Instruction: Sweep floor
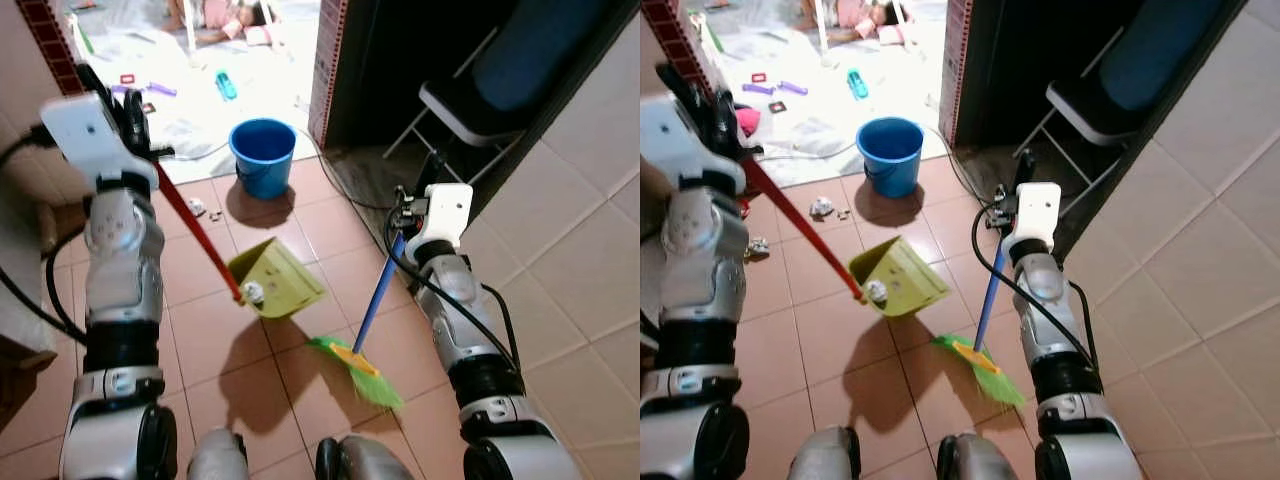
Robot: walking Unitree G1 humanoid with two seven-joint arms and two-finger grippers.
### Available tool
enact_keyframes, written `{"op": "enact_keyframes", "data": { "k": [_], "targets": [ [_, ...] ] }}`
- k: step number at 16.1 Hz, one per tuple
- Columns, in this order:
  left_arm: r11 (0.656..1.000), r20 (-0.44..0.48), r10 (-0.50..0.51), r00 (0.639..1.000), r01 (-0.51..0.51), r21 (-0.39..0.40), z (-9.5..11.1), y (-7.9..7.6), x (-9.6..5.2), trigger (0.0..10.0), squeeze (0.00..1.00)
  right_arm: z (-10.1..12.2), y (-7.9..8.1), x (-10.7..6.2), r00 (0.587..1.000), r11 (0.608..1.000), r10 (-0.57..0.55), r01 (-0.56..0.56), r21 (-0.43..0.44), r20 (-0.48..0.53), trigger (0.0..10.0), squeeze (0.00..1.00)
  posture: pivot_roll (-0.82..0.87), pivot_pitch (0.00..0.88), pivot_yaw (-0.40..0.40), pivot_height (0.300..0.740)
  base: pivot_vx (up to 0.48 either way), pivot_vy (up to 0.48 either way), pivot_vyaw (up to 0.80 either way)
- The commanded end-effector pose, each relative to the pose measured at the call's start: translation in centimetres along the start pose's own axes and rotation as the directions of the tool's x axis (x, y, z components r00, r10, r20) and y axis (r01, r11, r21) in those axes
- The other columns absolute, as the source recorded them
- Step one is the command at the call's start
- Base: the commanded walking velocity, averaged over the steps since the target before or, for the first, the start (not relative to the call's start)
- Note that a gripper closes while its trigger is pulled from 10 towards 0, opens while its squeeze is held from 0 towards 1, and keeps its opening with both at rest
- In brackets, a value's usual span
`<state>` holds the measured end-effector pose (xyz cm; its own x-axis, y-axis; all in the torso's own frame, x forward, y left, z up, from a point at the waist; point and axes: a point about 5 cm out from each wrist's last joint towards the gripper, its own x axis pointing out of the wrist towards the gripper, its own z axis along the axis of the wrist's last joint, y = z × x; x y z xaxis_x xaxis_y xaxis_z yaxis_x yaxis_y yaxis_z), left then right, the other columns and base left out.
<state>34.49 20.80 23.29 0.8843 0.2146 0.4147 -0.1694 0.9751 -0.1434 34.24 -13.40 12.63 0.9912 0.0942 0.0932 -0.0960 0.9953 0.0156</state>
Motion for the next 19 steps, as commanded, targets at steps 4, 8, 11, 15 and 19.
{"op": "enact_keyframes", "data": {
  "k": [4, 8, 11, 15, 19],
  "targets": [
    [1.000, 0.151, 0.015, 0.988, -0.013, -0.018, 4.2, -0.4, 1.4, 10.0, 0.00, 0.4, 0.0, 0.1, 1.000, 0.999, 0.017, -0.017, -0.027, 0.012, 10.0, 0.00, -0.02, 0.062, -0.073, 0.740, 0.293, 0.372, -0.21],
    [1.000, 0.153, 0.022, 0.988, -0.019, -0.021, 4.5, -0.4, 1.6, 10.0, 0.00, 0.6, 0.3, 0.1, 0.999, 0.998, 0.042, -0.040, -0.056, 0.028, 10.0, 0.00, -0.02, 0.059, -0.073, 0.740, 0.292, 0.382, 0.00],
    [1.000, 0.150, 0.023, 0.988, -0.020, -0.021, 4.5, -0.4, 1.5, 10.0, 0.00, 0.6, 0.3, 0.1, 0.999, 0.998, 0.042, -0.040, -0.057, 0.027, 10.0, 0.00, -0.02, 0.059, -0.073, 0.740, 0.292, 0.379, 0.00],
    [1.000, 0.148, 0.024, 0.989, -0.021, -0.021, 4.6, -0.4, 1.5, 10.0, 0.00, 0.6, 0.3, 0.1, 0.999, 0.997, 0.042, -0.041, -0.059, 0.027, 10.0, 0.00, -0.02, 0.059, -0.073, 0.740, 0.292, 0.379, 0.00],
    [1.000, 0.147, 0.025, 0.989, -0.022, -0.019, 4.6, -0.4, 1.5, 10.0, 0.00, 0.6, 0.3, 0.1, 0.999, 0.997, 0.043, -0.042, -0.059, 0.028, 10.0, 0.00, -0.02, 0.059, -0.073, 0.740, 0.292, 0.379, 0.00]
  ]
}}
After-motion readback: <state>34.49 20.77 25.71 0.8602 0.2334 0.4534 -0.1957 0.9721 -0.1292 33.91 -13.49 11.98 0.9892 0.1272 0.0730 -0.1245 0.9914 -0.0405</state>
